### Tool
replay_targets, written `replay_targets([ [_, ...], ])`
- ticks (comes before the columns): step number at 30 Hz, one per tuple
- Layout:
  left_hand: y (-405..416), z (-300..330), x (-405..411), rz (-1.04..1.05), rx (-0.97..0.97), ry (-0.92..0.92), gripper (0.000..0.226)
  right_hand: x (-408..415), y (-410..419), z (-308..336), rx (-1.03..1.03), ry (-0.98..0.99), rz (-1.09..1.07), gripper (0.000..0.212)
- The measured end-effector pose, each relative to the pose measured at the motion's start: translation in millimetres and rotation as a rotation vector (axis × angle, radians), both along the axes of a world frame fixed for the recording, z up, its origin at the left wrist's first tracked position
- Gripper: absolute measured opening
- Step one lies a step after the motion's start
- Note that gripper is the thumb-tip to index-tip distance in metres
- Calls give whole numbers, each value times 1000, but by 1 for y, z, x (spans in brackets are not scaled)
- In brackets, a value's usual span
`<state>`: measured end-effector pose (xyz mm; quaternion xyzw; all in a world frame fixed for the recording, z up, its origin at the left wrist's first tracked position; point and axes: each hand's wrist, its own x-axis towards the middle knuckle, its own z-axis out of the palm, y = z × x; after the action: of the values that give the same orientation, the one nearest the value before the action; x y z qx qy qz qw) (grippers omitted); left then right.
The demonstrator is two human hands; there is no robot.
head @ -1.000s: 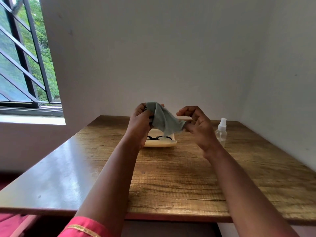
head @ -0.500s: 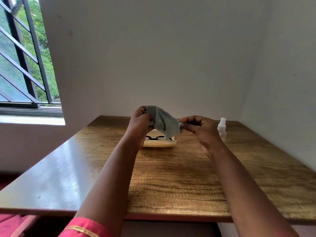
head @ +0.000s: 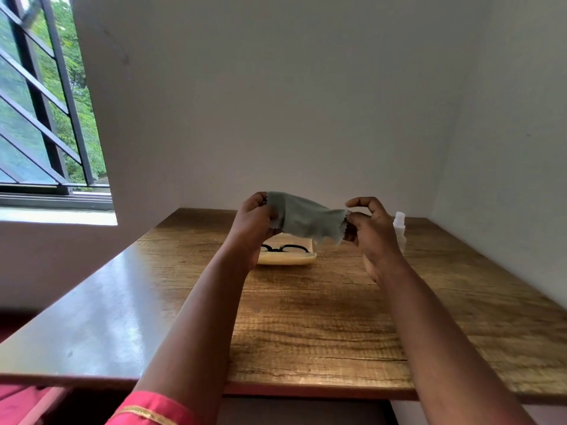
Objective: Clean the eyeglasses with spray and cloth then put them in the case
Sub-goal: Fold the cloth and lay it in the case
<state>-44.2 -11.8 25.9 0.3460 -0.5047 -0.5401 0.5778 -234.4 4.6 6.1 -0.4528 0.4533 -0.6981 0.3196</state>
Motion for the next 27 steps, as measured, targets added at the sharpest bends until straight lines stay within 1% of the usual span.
replay_targets([
  [2,-1,0,0,-16,6,6,31,1,1,1,7,44,13,27],
  [4,-1,-1,1,-34,8,9,31,2,2,1,3,82,52,41],
  [6,-2,-2,2,-38,9,7,30,4,3,1,0,103,79,46],
  [13,-3,-2,1,-13,23,14,30,3,2,0,10,77,111,27],
  [16,-2,-1,2,-9,21,12,30,2,2,-1,22,40,112,22],
  [21,0,-1,0,-39,24,-7,28,-1,-2,-1,29,-12,65,20],
  [27,0,-1,-2,-69,36,25,28,-2,-1,-2,29,54,29,28],
])
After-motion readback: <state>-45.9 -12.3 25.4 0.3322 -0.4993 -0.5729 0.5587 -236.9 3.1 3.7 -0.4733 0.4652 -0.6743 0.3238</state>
